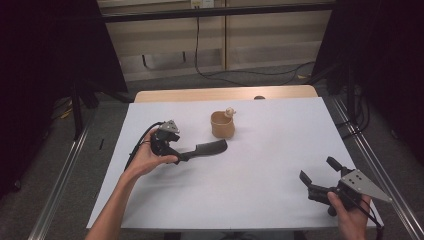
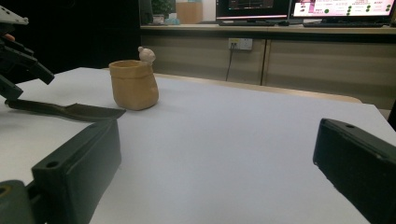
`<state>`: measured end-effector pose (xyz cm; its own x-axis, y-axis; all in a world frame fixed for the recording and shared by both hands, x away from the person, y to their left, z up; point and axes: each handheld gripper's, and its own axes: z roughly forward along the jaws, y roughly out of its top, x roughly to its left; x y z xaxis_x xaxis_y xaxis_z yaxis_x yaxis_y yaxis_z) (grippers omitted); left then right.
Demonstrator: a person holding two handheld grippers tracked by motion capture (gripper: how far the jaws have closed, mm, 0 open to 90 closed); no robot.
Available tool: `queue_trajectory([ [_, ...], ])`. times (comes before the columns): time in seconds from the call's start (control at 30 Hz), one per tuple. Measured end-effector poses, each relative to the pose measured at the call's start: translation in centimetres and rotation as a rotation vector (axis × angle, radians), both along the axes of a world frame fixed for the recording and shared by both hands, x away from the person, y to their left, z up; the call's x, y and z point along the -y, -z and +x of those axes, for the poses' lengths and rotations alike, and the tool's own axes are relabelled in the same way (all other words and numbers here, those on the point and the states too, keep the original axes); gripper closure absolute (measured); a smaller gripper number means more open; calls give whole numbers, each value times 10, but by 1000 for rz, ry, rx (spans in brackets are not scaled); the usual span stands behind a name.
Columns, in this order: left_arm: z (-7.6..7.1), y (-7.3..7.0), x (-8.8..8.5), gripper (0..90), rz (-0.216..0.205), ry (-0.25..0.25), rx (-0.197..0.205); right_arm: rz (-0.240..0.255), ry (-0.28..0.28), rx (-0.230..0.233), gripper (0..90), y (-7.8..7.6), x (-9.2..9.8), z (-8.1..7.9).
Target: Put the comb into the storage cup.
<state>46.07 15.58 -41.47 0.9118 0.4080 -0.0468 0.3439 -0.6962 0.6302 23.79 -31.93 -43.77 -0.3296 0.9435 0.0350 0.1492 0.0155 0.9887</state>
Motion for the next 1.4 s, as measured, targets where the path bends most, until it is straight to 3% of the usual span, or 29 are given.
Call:
queue_trajectory([
  [0.27, 4, 1, 8, 112, 59, 29, -24, -2, 0, -1, 2, 0, 0, 0],
  [0.73, 13, 2, 30, 328, 210, 123, -39, -1, -3, -1, 2, 0, 0, 0],
  [0.87, 15, 2, 33, 375, 207, 127, -40, -2, -2, -1, 2, 0, 0, 0],
  [1.13, 16, 6, 36, 487, 220, 148, -86, 1, -4, -6, 2, 0, 0, 0],
  [1.23, 18, 6, 37, 527, 254, 168, -89, -1, -4, -6, 2, 0, 0, 0],
  [1.4, 19, 8, 39, 591, 272, 175, -107, 0, -3, -8, 2, 0, 0, 0],
])
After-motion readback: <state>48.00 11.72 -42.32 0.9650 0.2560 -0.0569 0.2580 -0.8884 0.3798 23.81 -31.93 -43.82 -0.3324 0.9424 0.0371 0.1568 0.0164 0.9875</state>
